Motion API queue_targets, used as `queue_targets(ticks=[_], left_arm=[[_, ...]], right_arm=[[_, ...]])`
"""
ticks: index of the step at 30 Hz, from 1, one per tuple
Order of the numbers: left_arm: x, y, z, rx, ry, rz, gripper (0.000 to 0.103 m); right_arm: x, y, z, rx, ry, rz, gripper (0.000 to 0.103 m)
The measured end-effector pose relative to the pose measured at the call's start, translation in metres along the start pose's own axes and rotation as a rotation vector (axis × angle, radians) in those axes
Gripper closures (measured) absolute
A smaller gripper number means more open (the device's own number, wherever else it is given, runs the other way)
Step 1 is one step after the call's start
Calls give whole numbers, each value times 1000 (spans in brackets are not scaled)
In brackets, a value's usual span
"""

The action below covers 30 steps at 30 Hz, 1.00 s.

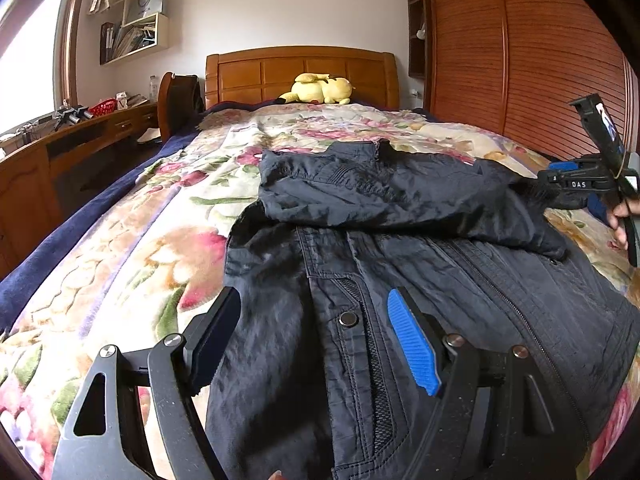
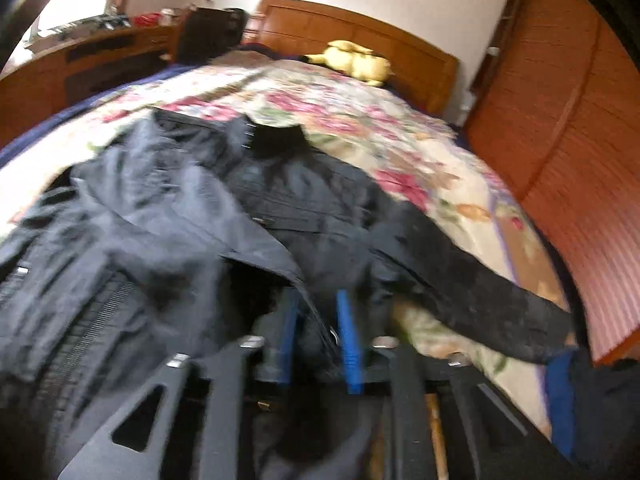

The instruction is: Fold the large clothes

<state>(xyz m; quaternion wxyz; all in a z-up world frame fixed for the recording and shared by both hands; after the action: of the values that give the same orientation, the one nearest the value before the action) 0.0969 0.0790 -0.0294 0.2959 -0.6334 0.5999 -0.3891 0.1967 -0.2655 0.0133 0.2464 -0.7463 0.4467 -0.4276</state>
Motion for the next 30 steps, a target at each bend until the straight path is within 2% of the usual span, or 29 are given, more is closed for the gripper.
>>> queue_targets(ticks=[1, 3, 6, 10, 13, 14, 17, 18, 20, 21, 24, 30], left_arm=[[1, 0, 0, 2, 0, 2, 26], [2, 1, -1, 4, 1, 2, 26], [2, 2, -1, 6, 4, 1, 26], [2, 2, -1, 0, 5, 3, 26], [4, 3, 1, -7, 2, 9, 26], [4, 2, 1, -7, 1, 10, 26], [5, 2, 1, -4, 1, 14, 26], [5, 2, 0, -2, 1, 14, 26], [4, 2, -1, 2, 1, 14, 26], [4, 2, -1, 3, 0, 13, 26], [3, 2, 0, 2, -1, 14, 26], [7, 0, -2, 6, -26, 36, 26]], right_arm=[[-1, 0, -1, 11, 0, 26, 40], [-4, 4, 0, 26, -31, 62, 26], [-5, 11, 0, 47, -41, 85, 26], [5, 24, 19, 30, -125, 139, 26], [-3, 24, 20, 14, -210, 108, 27], [-11, 27, 20, 11, -243, 89, 30], [-30, 37, 23, -15, -293, 28, 58], [-36, 42, 24, -26, -313, 11, 76], [-44, 53, 28, -59, -322, -21, 96], [-46, 58, 30, -74, -320, -32, 100], [-45, 70, 33, -102, -325, -36, 100], [-41, 76, 17, -58, -330, -23, 100]])
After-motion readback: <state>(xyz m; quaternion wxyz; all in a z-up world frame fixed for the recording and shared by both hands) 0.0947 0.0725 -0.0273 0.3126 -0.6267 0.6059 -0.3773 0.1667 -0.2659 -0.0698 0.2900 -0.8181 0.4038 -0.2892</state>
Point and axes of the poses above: each gripper's, at about its wrist camera, not at the fingertips, and z roughly the way its jaws point, x to its right, y to its underside, the point moved 6 cm from there along z, roughly the way its jaws point, and after that the axes turned 9 degrees about -z, right-handed, at the moved point
